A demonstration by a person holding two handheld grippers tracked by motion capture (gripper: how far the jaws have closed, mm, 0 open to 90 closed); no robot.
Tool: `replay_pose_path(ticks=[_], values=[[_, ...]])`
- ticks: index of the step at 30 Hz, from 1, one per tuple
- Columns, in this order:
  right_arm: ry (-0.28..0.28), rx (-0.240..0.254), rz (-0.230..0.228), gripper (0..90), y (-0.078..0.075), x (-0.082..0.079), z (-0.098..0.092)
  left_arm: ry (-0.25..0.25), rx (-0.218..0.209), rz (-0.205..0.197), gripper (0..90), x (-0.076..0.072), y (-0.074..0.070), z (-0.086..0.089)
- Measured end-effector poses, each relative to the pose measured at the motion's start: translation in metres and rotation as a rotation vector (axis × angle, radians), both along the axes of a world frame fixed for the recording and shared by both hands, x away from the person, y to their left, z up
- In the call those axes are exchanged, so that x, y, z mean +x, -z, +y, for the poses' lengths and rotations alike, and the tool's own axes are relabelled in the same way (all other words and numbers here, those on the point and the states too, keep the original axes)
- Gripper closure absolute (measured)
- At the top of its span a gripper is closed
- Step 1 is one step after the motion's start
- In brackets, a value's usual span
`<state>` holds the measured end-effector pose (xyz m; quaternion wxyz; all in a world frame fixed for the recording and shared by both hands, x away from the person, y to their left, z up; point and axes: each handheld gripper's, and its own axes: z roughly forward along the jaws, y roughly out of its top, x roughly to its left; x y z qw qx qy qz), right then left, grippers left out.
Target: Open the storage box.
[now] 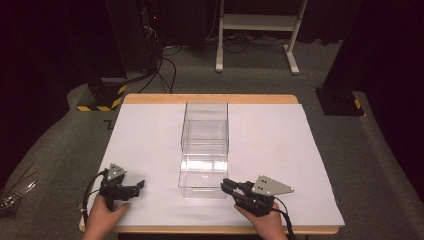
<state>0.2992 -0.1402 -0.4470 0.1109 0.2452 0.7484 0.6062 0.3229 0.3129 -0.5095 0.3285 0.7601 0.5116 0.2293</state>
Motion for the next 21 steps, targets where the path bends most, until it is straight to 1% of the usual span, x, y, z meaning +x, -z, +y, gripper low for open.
replay_pose_path(ticks=[2, 3, 7, 11, 17, 18, 19, 20, 21], values=[[0.029, -0.004, -0.005, 74.6, 0.0, 0.003, -0.005, 0.0, 0.001, 0.0, 12.8, 0.0, 0.0, 0.0], [0.029, -0.004, -0.005, 74.6, 0.0, 0.003, -0.005, 0.0, 0.001, 0.0, 12.8, 0.0, 0.0, 0.0], [0.062, -0.013, -0.019, 72.0, 0.0, 0.005, -0.01, 0.0, 0.0, 0.0, 12.7, 0.0, 0.0, 0.0], [0.104, -0.034, -0.034, 69.4, 0.0, 0.008, -0.016, 0.0, 0.0, 0.0, 12.7, 0.0, 0.0, 0.0], [0.19, -0.05, -0.028, 66.4, 0.003, 0.018, -0.033, 0.0, 0.0, 0.0, 12.7, 0.0, 0.0, 0.0], [0.212, -0.052, -0.023, 66.0, 0.005, 0.021, -0.038, 0.0, 0.0, 0.0, 12.7, 0.0, 0.0, 0.0], [0.212, -0.052, -0.023, 66.0, 0.005, 0.021, -0.038, 0.0, 0.0, 0.0, 12.7, 0.0, 0.0, 0.0], [0.228, -0.056, -0.019, 65.6, 0.006, 0.023, -0.042, 0.0, 0.0, 0.0, 12.7, 0.0, 0.0, 0.0], [0.264, -0.072, -0.023, 65.0, 0.008, 0.026, -0.049, 0.0, 0.0, 0.0, 12.8, 0.0, 0.0, 0.0]])
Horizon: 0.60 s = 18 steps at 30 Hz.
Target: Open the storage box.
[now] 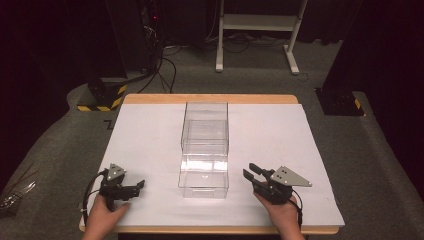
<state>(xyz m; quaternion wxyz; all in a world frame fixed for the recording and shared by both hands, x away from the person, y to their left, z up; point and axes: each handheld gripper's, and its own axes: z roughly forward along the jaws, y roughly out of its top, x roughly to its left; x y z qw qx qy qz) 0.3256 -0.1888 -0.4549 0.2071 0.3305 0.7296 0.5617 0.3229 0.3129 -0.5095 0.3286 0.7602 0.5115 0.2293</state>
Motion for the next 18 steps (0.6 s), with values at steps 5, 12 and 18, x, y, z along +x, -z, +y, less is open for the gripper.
replay_pose_path(ticks=[5, 12, 18], values=[[0.065, -0.047, 0.017, 64.1, 0.004, 0.007, -0.015, 0.0, 0.0, 0.0, 12.7, 0.0, 0.0, 0.0], [0.166, -0.123, 0.033, 60.5, 0.013, 0.014, -0.04, 0.0, 0.0, 0.0, 12.8, 0.0, 0.0, 0.0], [0.253, -0.187, 0.104, 57.5, 0.03, 0.023, -0.057, 0.0, 0.0, 0.0, 12.8, 0.0, 0.0, 0.0]])
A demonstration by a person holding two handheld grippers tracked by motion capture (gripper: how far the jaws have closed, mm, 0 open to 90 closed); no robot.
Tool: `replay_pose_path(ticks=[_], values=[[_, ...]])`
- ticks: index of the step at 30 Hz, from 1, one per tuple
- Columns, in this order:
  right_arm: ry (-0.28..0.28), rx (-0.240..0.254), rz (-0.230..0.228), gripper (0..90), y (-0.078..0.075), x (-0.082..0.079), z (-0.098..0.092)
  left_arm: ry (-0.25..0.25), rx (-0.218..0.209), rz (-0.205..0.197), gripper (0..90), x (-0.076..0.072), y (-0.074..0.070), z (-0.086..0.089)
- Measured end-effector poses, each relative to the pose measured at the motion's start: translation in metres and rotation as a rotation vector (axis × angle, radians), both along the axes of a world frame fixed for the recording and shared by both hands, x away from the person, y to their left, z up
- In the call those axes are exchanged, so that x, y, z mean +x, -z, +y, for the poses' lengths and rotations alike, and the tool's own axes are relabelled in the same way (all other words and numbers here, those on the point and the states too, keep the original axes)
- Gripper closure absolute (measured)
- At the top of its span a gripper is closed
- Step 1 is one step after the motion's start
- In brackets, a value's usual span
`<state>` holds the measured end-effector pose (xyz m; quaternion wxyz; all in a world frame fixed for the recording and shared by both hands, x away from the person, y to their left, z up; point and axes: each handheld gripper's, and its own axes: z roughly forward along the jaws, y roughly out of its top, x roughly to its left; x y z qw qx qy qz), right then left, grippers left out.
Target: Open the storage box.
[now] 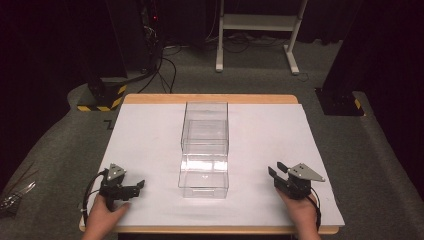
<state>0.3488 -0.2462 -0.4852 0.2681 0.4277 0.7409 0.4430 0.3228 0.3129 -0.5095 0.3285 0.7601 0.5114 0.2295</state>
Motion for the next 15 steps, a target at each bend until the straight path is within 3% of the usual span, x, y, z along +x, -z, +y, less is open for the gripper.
replay_pose_path(ticks=[3, 5, 15], values=[[0.018, -0.056, 0.019, 56.1, 0.007, 0.003, 0.0, 0.0, 0.0, 0.0, 12.8, 0.0, 0.0, 0.0], [0.027, -0.089, 0.064, 53.3, 0.013, 0.008, 0.001, 0.0, 0.0, 0.0, 12.8, 0.0, 0.0, 0.0], [0.028, -0.133, 0.101, 50.7, 0.014, 0.011, 0.005, 0.0, 0.0, -0.001, 12.8, 0.0, 0.0, 0.0]])
